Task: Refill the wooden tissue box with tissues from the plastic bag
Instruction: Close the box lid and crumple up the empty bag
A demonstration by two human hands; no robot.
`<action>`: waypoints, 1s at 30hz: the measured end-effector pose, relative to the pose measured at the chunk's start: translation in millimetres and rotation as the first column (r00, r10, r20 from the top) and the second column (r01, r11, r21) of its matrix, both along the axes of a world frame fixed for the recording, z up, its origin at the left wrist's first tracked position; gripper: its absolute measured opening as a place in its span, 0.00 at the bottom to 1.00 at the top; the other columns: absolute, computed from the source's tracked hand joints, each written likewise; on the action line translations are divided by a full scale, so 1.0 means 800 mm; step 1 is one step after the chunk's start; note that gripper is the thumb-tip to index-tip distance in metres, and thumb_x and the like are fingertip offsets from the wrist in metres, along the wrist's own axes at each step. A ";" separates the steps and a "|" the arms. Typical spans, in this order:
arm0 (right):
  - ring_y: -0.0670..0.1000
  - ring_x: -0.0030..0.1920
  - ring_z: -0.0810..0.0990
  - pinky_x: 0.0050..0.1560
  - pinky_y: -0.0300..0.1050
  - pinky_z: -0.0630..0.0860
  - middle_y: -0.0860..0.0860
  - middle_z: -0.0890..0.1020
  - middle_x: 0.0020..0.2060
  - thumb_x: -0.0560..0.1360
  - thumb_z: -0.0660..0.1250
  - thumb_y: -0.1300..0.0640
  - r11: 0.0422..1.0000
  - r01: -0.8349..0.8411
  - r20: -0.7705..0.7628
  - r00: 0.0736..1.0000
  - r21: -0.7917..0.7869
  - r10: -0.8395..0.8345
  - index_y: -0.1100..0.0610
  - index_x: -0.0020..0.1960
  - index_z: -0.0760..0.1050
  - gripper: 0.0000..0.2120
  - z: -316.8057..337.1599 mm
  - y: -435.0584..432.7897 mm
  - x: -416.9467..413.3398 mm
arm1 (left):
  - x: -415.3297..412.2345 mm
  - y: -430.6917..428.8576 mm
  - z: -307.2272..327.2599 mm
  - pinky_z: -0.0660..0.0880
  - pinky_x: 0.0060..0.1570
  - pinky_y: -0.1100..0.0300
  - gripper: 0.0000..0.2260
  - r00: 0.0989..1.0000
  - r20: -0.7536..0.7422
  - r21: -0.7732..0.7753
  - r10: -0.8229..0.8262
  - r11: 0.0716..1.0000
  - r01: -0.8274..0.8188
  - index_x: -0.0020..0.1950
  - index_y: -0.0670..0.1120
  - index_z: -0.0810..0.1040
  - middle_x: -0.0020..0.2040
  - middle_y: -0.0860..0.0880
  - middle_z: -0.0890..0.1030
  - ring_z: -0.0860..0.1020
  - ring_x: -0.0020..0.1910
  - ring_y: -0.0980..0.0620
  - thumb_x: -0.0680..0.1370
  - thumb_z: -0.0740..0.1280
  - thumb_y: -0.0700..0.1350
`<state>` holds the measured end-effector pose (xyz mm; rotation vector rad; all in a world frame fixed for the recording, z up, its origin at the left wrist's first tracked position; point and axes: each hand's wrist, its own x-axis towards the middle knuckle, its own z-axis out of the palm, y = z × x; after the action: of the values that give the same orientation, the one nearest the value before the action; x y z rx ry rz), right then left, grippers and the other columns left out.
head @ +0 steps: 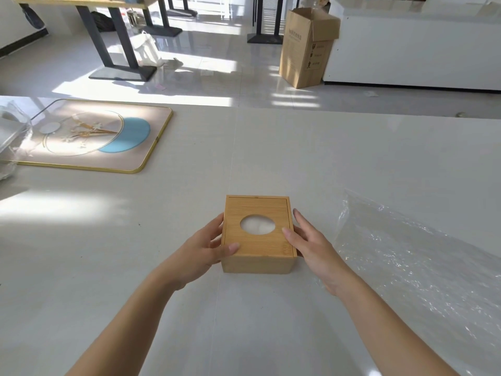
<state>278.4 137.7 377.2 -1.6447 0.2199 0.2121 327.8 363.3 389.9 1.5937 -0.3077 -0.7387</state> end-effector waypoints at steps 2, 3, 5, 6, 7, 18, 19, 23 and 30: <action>0.30 0.54 0.75 0.55 0.30 0.69 0.29 0.79 0.51 0.79 0.59 0.49 0.999 -0.015 0.016 1.000 -0.038 0.015 0.37 0.69 0.60 0.21 0.000 0.002 -0.001 | -0.001 -0.001 -0.002 0.76 0.53 0.64 0.25 1.000 0.014 0.002 0.002 1.000 -0.002 0.71 0.57 0.63 0.65 0.55 0.76 0.76 0.62 0.56 0.77 0.64 0.42; 0.31 0.55 0.75 0.55 0.32 0.69 0.29 0.78 0.53 0.79 0.58 0.49 0.997 -0.032 0.025 0.999 -0.065 0.034 0.35 0.66 0.63 0.17 0.000 0.002 -0.001 | -0.001 -0.001 -0.003 0.76 0.54 0.64 0.25 1.000 0.024 0.011 -0.001 1.000 0.001 0.72 0.58 0.62 0.66 0.56 0.75 0.75 0.62 0.57 0.78 0.63 0.42; 0.36 0.58 0.75 0.62 0.39 0.68 0.33 0.78 0.57 0.80 0.56 0.51 0.997 -0.025 0.029 0.999 -0.071 0.027 0.35 0.64 0.67 0.16 0.000 0.004 -0.002 | -0.001 -0.002 -0.005 0.74 0.57 0.62 0.24 0.999 0.037 0.032 -0.009 0.999 0.008 0.72 0.59 0.61 0.66 0.58 0.74 0.75 0.63 0.58 0.79 0.62 0.43; 0.37 0.59 0.75 0.64 0.42 0.68 0.35 0.78 0.58 0.80 0.56 0.51 0.998 -0.009 0.031 0.999 -0.065 0.011 0.37 0.65 0.68 0.15 -0.001 0.006 -0.003 | -0.002 -0.003 -0.006 0.73 0.58 0.62 0.24 0.999 0.041 0.043 -0.010 0.999 0.008 0.72 0.59 0.60 0.66 0.59 0.74 0.74 0.63 0.59 0.80 0.61 0.43; 0.38 0.60 0.75 0.65 0.43 0.67 0.35 0.78 0.59 0.80 0.56 0.51 0.998 0.004 0.034 0.999 -0.057 -0.002 0.37 0.64 0.68 0.15 -0.001 0.007 -0.004 | -0.003 -0.004 -0.007 0.73 0.58 0.63 0.23 0.999 0.047 0.055 -0.008 0.998 0.005 0.73 0.60 0.60 0.66 0.61 0.74 0.74 0.63 0.60 0.80 0.60 0.42; 0.46 0.59 0.73 0.59 0.41 0.65 0.42 0.77 0.56 0.77 0.61 0.47 0.929 0.174 0.019 0.984 -0.327 -0.178 0.50 0.73 0.59 0.27 0.009 -0.015 -0.012 | -0.017 -0.010 0.008 0.59 0.72 0.51 0.32 0.899 0.373 0.355 0.231 0.860 -0.368 0.75 0.54 0.56 0.75 0.54 0.62 0.61 0.73 0.54 0.75 0.63 0.59; 0.47 0.63 0.71 0.61 0.43 0.66 0.46 0.75 0.61 0.76 0.62 0.48 0.894 0.186 0.044 0.982 -0.407 -0.184 0.51 0.73 0.59 0.27 0.010 -0.024 -0.016 | -0.021 -0.012 0.013 0.59 0.71 0.54 0.31 0.870 0.426 0.346 0.246 0.844 -0.408 0.75 0.54 0.57 0.75 0.54 0.62 0.60 0.73 0.55 0.75 0.62 0.60; 0.52 0.73 0.59 0.69 0.52 0.54 0.52 0.63 0.73 0.74 0.66 0.46 0.604 0.183 0.132 0.983 -0.776 -0.128 0.53 0.74 0.55 0.34 0.004 -0.075 -0.038 | -0.039 -0.025 0.030 0.53 0.66 0.63 0.30 0.790 0.575 0.312 0.214 0.835 -0.453 0.74 0.56 0.59 0.76 0.56 0.58 0.55 0.74 0.59 0.74 0.61 0.61; 0.49 0.74 0.32 0.71 0.56 0.36 0.54 0.34 0.75 0.59 0.67 0.28 0.481 -0.009 -0.126 0.969 -0.877 -0.212 0.42 0.71 0.27 0.59 -0.038 -0.145 -0.087 | -0.076 -0.051 0.044 0.50 0.69 0.66 0.29 0.643 0.749 0.196 0.158 0.875 -0.443 0.72 0.53 0.64 0.74 0.57 0.58 0.53 0.72 0.64 0.72 0.59 0.60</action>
<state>209.2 21.7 346.7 -2.6469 0.6930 0.1981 266.7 322.1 425.1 2.1942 -0.4623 0.1612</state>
